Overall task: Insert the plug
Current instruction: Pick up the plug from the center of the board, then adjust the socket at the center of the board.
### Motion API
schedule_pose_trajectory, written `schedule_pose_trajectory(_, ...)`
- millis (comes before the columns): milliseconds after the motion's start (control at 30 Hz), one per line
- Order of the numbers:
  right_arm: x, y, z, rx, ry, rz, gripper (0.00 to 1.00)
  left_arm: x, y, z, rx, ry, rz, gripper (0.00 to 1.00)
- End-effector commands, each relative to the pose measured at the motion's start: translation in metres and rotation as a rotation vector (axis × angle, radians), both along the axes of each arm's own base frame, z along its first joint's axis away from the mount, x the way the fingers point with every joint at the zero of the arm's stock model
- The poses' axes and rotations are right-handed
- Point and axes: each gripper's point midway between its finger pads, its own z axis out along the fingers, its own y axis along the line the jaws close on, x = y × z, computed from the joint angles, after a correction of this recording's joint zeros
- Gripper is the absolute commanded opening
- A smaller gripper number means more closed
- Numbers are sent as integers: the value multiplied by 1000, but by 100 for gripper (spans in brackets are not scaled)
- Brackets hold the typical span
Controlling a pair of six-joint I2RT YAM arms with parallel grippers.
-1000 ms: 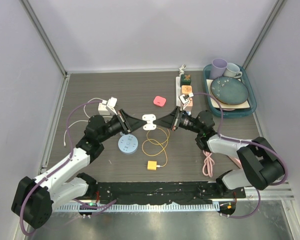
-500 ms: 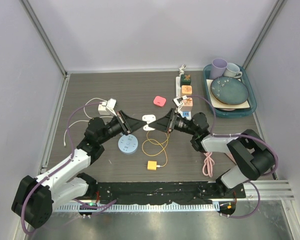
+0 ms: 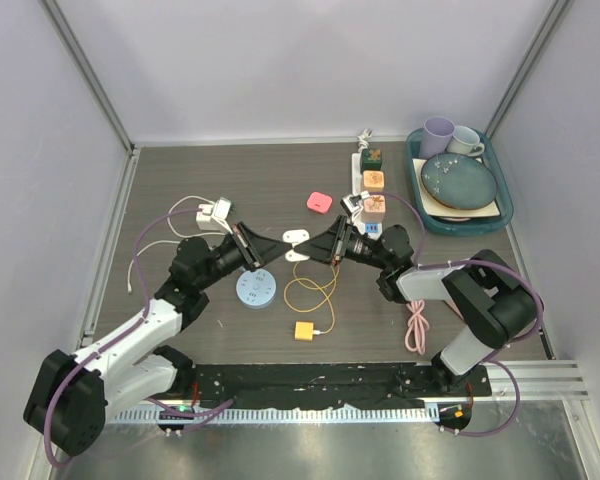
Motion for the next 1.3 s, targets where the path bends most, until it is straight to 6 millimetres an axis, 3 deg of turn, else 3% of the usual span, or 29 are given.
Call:
schedule_pose_trajectory(0, -8, -3, 53, 132, -221, -2, 28, -2, -2, 13, -34, -45, -19, 0)
schedule_pose_trajectory(33, -8, -4, 53, 132, -224, -2, 24, -3, -3, 11, -31, -40, -22, 1)
schedule_pose_trajectory(133, -10, -4, 52, 127, -235, 2, 4, -2, -2, 8, -14, -32, -17, 26)
schedule_pose_trajectory(167, -11, -4, 52, 127, -238, -1, 1, -2, -1, 11, -5, -51, -11, 40)
schedule_pose_trajectory(333, -10, -4, 50, 96, -255, -7, 1, 4, 14, 1, 99, -55, 77, 81)
schedule_pose_trajectory(367, -10, -5, 51, 91, -260, -13, 1, 5, 18, 4, 117, -64, 98, 94)
schedule_pose_trajectory(400, -10, -4, 48, 73, -252, -12, 1, 2, 24, -3, 178, -64, 113, 99)
schedule_pose_trajectory(467, -9, -5, 48, 57, -268, -23, 1, 8, 36, 1, 237, -75, 179, 100)
schedule_pose_trajectory(500, -7, -6, 42, 31, -251, -26, 1, 4, 46, -11, 307, -50, 197, 100)
schedule_pose_trajectory(567, -2, -8, 35, -12, -262, -54, 1, 8, 63, -11, 376, -43, 276, 100)
schedule_pose_trajectory(600, 0, -10, 28, -55, -231, -68, 1, 5, 73, -26, 445, 0, 297, 100)
schedule_pose_trajectory(667, 6, -13, 16, -138, -267, -103, 1, 3, 93, -37, 525, 47, 371, 100)
schedule_pose_trajectory(767, 16, -22, -6, -323, -237, -158, 1, -4, 107, -61, 611, 114, 390, 100)
schedule_pose_trajectory(1000, 25, -59, -37, -706, -308, -238, 1, -9, 119, -109, 757, 265, 392, 100)
schedule_pose_trajectory(1133, 23, -68, -42, -761, -331, -250, 1, -1, 125, -128, 785, 311, 446, 100)
schedule_pose_trajectory(1267, 22, -69, -45, -771, -334, -241, 1, 9, 112, -142, 761, 324, 419, 100)
